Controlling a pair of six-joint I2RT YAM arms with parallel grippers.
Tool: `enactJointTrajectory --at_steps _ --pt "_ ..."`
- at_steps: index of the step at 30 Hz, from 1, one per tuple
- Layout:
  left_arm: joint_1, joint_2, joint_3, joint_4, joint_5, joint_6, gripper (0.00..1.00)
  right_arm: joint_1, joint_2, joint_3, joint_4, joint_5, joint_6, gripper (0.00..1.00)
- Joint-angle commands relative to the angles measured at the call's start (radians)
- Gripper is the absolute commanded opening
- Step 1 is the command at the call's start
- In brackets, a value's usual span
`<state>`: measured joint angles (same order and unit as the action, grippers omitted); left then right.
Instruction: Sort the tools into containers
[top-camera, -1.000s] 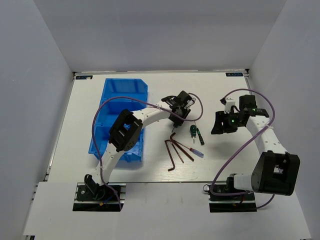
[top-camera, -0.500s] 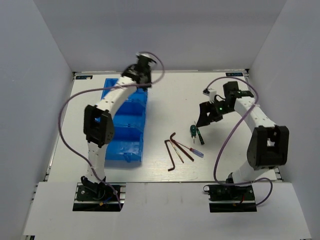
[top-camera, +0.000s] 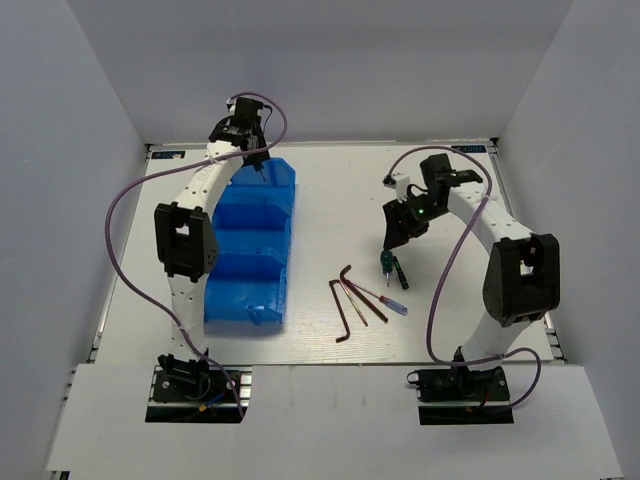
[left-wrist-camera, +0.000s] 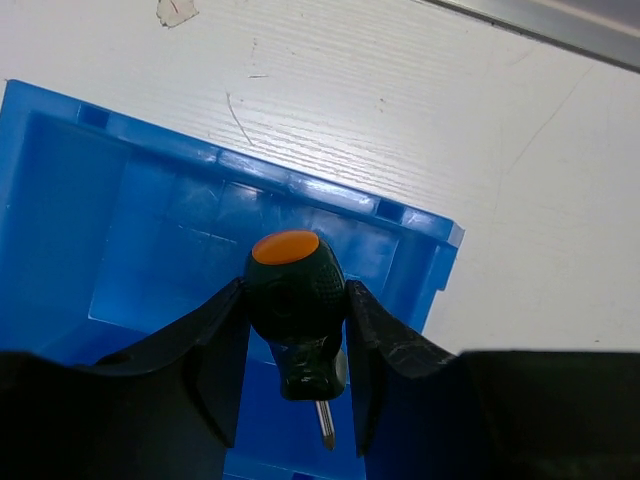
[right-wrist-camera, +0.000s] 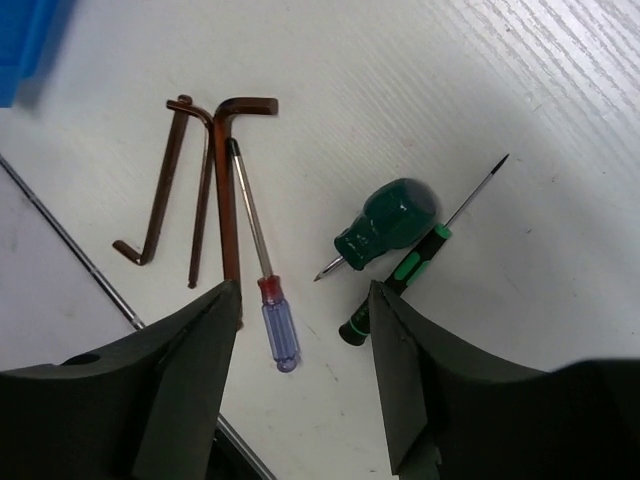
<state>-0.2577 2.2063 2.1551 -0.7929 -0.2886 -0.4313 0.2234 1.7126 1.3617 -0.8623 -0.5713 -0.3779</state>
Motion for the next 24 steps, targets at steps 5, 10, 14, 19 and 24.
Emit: enactJointTrajectory --at_steps 5,10,14,19,24 --pt "0.032 -0.033 -0.027 -0.003 0.022 -0.007 0.49 0.076 0.081 0.099 -0.043 0.221 0.071 0.62" --pt "0.032 -0.042 -0.075 0.008 0.031 -0.007 0.71 0.100 0.070 0.056 -0.041 0.286 0.152 0.59" --pt "0.041 -0.042 -0.075 0.007 0.042 0.003 0.78 0.128 0.053 -0.002 -0.035 0.359 0.204 0.59" --pt "0.026 -0.120 -0.075 0.026 0.077 0.084 0.80 0.166 0.053 -0.073 0.005 0.402 0.261 0.56" --pt "-0.020 -0.359 -0.378 0.157 0.294 0.143 0.68 0.194 0.108 -0.049 0.026 0.429 0.313 0.55"
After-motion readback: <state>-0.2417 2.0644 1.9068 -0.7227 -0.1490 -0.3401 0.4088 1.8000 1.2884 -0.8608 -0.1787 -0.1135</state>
